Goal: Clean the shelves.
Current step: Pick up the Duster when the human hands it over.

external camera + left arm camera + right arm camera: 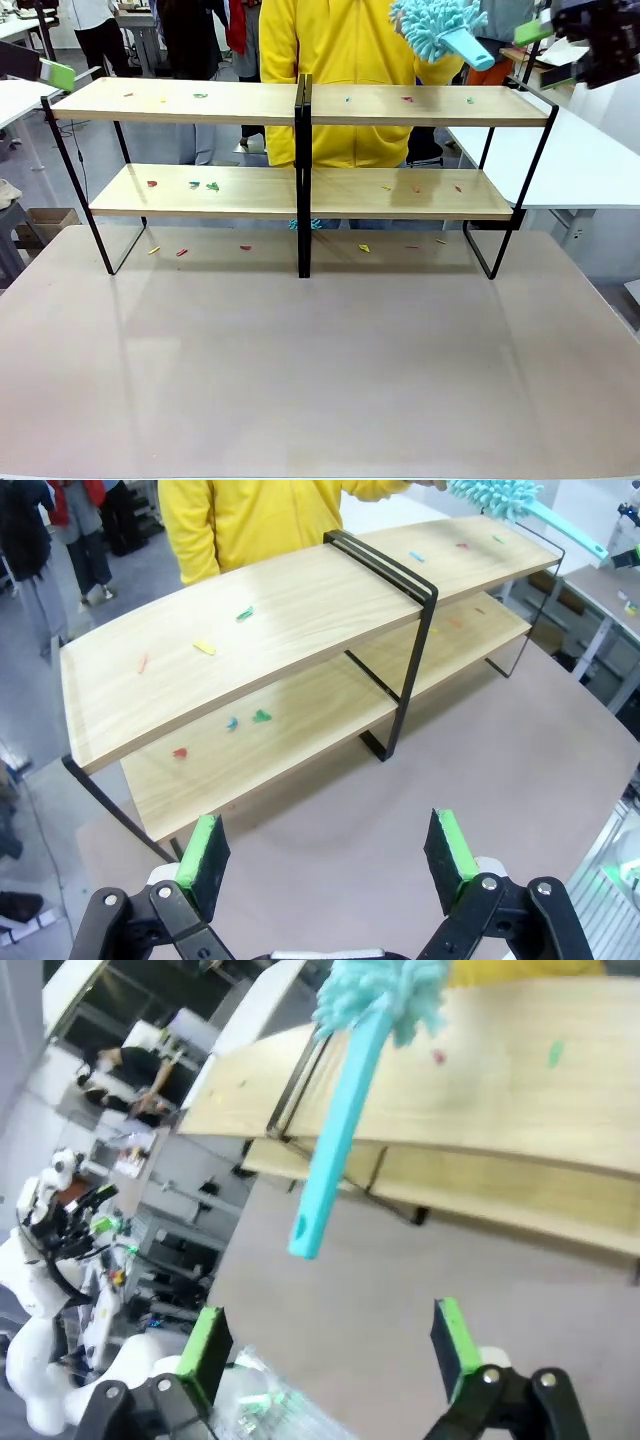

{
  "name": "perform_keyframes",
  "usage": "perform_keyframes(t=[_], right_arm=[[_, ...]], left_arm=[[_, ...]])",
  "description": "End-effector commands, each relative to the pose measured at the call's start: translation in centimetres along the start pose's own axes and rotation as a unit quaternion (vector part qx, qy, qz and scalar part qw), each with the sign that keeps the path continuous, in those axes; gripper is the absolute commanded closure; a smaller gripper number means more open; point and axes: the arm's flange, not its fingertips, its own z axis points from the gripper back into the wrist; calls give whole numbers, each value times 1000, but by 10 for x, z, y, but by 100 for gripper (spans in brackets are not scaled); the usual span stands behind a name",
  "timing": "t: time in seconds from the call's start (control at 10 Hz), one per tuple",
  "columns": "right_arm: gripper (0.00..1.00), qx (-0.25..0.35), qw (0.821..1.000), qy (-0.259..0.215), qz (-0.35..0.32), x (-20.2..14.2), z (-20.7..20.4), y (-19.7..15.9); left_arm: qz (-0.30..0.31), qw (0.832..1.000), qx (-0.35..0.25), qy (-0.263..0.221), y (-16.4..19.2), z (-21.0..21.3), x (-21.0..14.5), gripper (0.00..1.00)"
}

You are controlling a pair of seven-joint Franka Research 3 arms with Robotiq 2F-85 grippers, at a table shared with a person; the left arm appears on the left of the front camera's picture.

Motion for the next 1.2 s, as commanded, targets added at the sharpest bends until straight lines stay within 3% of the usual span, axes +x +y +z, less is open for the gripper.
perform_keyframes(t=[0.0, 0.3, 0.7, 0.8, 0.9, 1.0, 1.1], right_arm=[[0, 44, 996, 20, -71, 44, -37, -11], [0, 41, 990, 0, -133, 73, -75, -22], [0, 42, 990, -13, -136, 80, -77, -22], [42, 47, 990, -15, -132, 81, -78, -23], [59, 48, 989, -14, -138, 81, -79, -23], [100, 50, 988, -13, -143, 82, -79, -24], [100, 49, 988, -14, -146, 82, -78, -25]], left_arm=[[-3, 1000, 0, -1, 1, 0, 0, 0], [-3, 1000, 0, -1, 1, 0, 0, 0], [-3, 1000, 0, -1, 1, 0, 0, 0], [-3, 1000, 0, -1, 1, 0, 0, 0], [-3, 1000, 0, -1, 1, 0, 0, 0], [-3, 1000, 0, -1, 1, 0, 0, 0], [-3, 1000, 0, -1, 1, 0, 0, 0]])
